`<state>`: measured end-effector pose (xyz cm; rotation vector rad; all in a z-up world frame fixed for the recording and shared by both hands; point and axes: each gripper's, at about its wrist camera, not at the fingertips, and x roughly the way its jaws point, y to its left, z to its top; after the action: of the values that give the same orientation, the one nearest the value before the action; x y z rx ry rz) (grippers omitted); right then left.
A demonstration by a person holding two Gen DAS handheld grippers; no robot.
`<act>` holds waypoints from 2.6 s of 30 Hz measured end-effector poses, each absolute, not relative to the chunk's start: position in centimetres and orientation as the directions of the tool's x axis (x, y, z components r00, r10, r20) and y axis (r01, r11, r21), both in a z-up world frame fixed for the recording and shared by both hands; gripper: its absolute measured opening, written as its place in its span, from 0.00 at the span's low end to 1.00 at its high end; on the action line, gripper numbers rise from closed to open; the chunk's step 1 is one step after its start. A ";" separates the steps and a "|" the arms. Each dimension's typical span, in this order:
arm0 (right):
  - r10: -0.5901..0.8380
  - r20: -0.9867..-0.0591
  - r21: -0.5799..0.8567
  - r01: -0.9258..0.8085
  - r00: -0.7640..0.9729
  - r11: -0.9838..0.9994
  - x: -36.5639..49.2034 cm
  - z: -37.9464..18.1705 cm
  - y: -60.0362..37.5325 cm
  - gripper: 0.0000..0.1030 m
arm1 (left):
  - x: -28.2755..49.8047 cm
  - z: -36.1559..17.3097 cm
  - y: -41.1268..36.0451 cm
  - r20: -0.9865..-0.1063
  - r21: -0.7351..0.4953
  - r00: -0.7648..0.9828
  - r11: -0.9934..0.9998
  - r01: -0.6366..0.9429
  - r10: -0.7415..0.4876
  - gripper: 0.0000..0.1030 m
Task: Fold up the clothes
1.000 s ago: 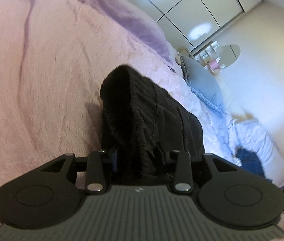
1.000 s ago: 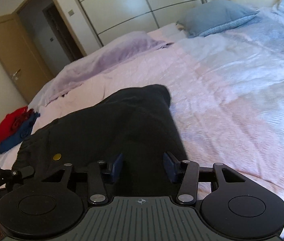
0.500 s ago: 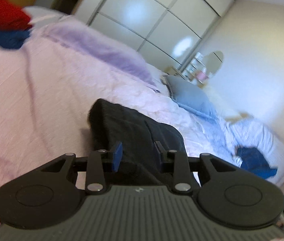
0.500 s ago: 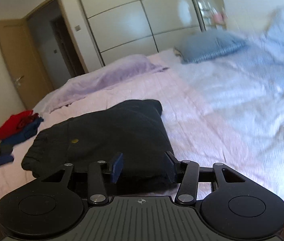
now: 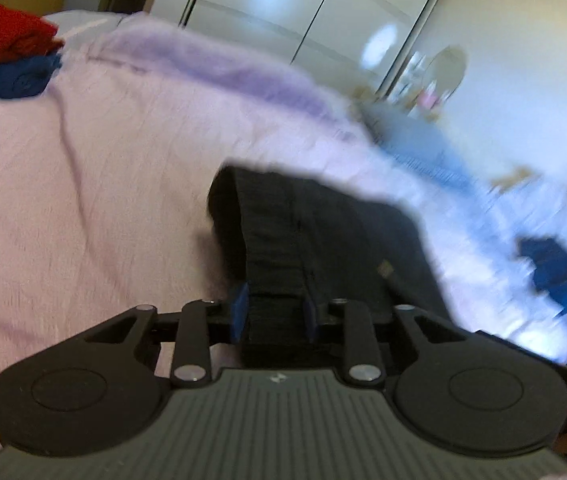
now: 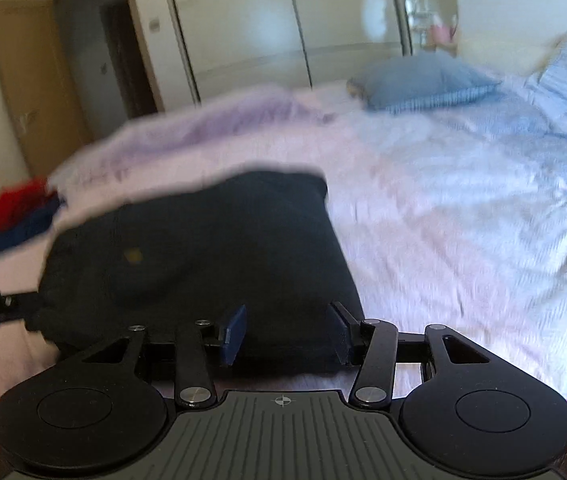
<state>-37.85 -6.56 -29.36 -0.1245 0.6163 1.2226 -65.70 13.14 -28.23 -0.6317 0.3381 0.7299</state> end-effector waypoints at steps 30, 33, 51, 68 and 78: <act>0.385 -0.898 0.205 -0.571 0.214 0.795 -38.6 -21.1 6.3 0.41 | -42.4 -21.6 31.1 -0.858 -0.305 0.471 0.941 -0.148 -0.204 0.09; 0.377 -0.880 0.201 -0.492 0.289 0.847 -41.6 -22.1 8.3 0.21 | -41.7 -23.0 30.6 -0.856 -0.278 0.452 0.960 0.006 -0.251 0.08; 0.309 -0.836 0.372 0.054 0.454 0.927 -44.2 -27.0 1.8 0.30 | -40.0 -27.7 34.9 -0.849 -0.299 0.428 0.949 0.096 -0.311 0.19; 0.535 -0.715 0.694 0.553 0.451 0.462 -33.7 -37.2 -7.0 0.48 | -22.6 -33.8 32.6 -0.798 -0.564 0.290 0.824 -0.054 -0.528 0.32; 0.506 -0.693 0.720 0.528 0.514 0.450 -35.4 -36.2 -7.6 0.12 | -25.8 -33.0 36.8 -0.682 -0.684 0.485 0.712 -0.157 -0.548 0.12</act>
<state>-35.44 -7.62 -36.15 1.1704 1.0999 -0.0177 -25.84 36.75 -33.04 -0.7734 1.0618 -0.2689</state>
